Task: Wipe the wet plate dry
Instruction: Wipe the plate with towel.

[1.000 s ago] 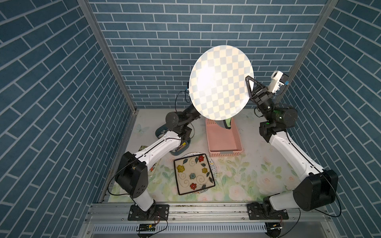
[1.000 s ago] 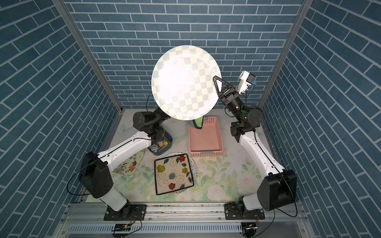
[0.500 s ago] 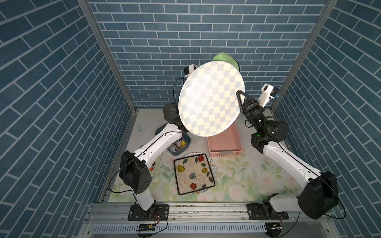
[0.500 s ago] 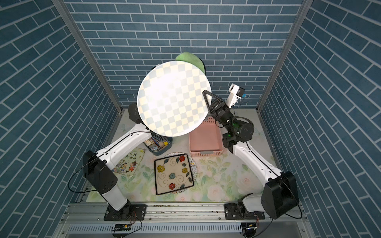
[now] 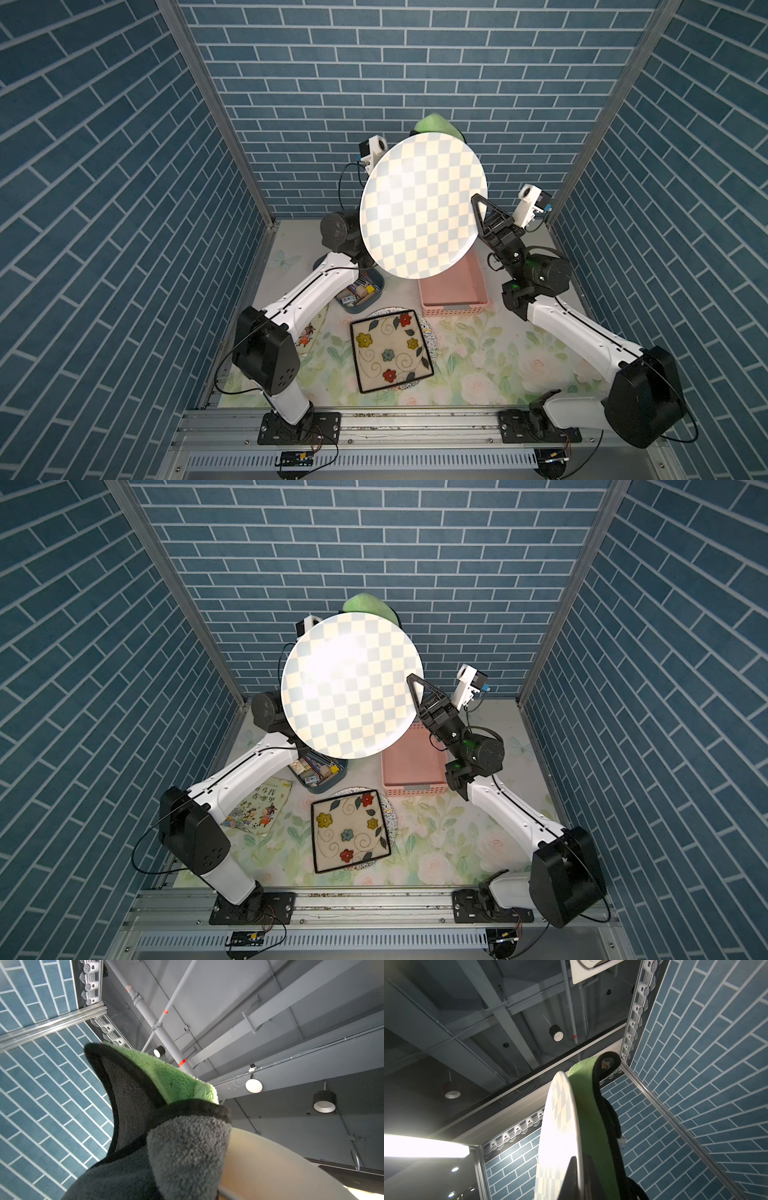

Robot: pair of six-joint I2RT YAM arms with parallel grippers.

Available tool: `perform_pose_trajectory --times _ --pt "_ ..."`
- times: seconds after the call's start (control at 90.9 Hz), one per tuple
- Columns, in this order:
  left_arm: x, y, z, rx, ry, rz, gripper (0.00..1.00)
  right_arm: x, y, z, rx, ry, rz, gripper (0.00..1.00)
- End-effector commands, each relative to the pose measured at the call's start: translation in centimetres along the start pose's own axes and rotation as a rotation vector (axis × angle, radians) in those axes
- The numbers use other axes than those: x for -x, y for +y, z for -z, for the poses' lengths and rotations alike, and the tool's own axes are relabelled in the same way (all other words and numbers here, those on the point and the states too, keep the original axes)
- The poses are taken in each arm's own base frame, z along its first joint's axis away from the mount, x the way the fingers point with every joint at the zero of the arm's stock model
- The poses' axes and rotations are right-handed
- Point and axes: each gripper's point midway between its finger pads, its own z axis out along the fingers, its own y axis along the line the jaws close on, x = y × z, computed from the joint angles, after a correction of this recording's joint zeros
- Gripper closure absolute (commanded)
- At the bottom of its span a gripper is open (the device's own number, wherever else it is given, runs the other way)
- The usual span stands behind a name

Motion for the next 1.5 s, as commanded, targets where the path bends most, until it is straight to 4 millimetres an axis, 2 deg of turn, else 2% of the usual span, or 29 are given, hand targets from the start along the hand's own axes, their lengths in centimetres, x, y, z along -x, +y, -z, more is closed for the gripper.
perform_pose_trajectory --times 0.0,0.143,0.176,0.319,0.451,0.484,0.539,0.55,0.561,0.583,0.627,0.66,0.682,0.803,0.88,0.957,1.012,1.078,1.166,1.265,1.32,1.353,1.419,1.485 --pt "-3.6 -3.5 0.1 -0.119 0.079 -0.01 1.0 1.9 -1.7 -1.6 -0.028 -0.039 0.03 1.0" --pt "-4.7 -2.6 2.5 -0.079 0.056 0.024 1.0 5.9 -2.1 -2.6 -0.018 -0.101 0.076 1.0" --pt "-4.9 -2.3 3.2 -0.065 0.048 0.03 1.0 6.8 -2.3 -2.4 -0.028 -0.121 0.091 1.0" --pt "-5.3 -3.1 5.6 -0.051 0.026 0.017 1.0 9.5 -3.4 -0.9 -0.094 -0.17 0.131 1.0" --pt "-3.9 -4.1 7.6 -0.008 -0.013 -0.055 1.0 11.1 -4.3 1.4 -0.17 -0.211 0.151 1.0" --pt "-3.4 -4.9 8.2 0.01 -0.038 -0.1 1.0 11.4 -4.4 2.0 -0.191 -0.22 0.156 1.0" --pt "-2.6 -5.0 9.4 0.082 -0.087 -0.189 1.0 11.5 -4.8 2.7 -0.231 -0.222 0.182 1.0" --pt "-2.3 -4.4 9.6 0.117 -0.1 -0.198 1.0 11.5 -4.9 2.8 -0.245 -0.219 0.186 1.0" --pt "-2.2 -4.8 9.8 0.126 -0.108 -0.224 1.0 11.4 -5.0 2.9 -0.256 -0.217 0.188 1.0" --pt "-1.8 -3.7 10.1 0.195 -0.126 -0.253 1.0 11.1 -5.4 3.1 -0.284 -0.207 0.194 1.0" --pt "-1.1 -3.8 10.5 0.287 -0.153 -0.37 1.0 10.5 -5.6 3.5 -0.318 -0.19 0.216 1.0" --pt "-0.6 -3.0 10.8 0.398 -0.162 -0.459 1.0 10.0 -5.5 3.7 -0.334 -0.182 0.228 1.0" --pt "-0.1 -1.7 11.5 0.502 -0.167 -0.509 1.0 9.4 -5.7 3.9 -0.354 -0.171 0.235 1.0" --pt "2.1 2.1 13.8 0.928 -0.154 -0.78 1.0 7.0 -5.9 3.6 -0.405 -0.119 0.264 1.0" --pt "2.6 4.5 15.0 1.062 -0.118 -0.823 1.0 5.8 -5.4 2.6 -0.398 -0.091 0.286 1.0" --pt "2.9 7.5 17.0 1.196 -0.121 -0.806 1.0 4.5 -4.6 1.5 -0.377 -0.059 0.298 1.0" --pt "2.9 8.7 18.1 1.262 -0.127 -0.802 1.0 3.5 -4.0 0.9 -0.36 -0.036 0.308 1.0" --pt "3.6 9.2 19.5 1.342 -0.161 -0.819 1.0 2.1 -3.6 0.6 -0.356 0.001 0.317 1.0" --pt "4.9 8.6 20.7 1.434 -0.199 -0.879 1.0 -1.0 -3.1 0.4 -0.356 0.079 0.324 1.0" --pt "5.8 8.5 20.0 1.48 -0.137 -0.958 1.0 -5.6 -1.7 0.1 -0.284 0.195 0.293 1.0" --pt "5.5 9.9 19.6 1.502 -0.042 -0.976 1.0 -7.6 -1.1 -0.1 -0.247 0.243 0.269 1.0" --pt "4.9 10.9 18.5 1.465 0.046 -0.97 1.0 -8.3 -0.7 -0.3 -0.226 0.259 0.258 1.0" --pt "2.1 14.4 16.6 1.362 0.252 -0.905 1.0 -8.0 0.1 -0.7 -0.202 0.241 0.241 1.0" --pt "-1.3 16.4 14.8 1.268 0.402 -0.853 1.0 -6.1 0.3 -1.2 -0.212 0.183 0.248 1.0"
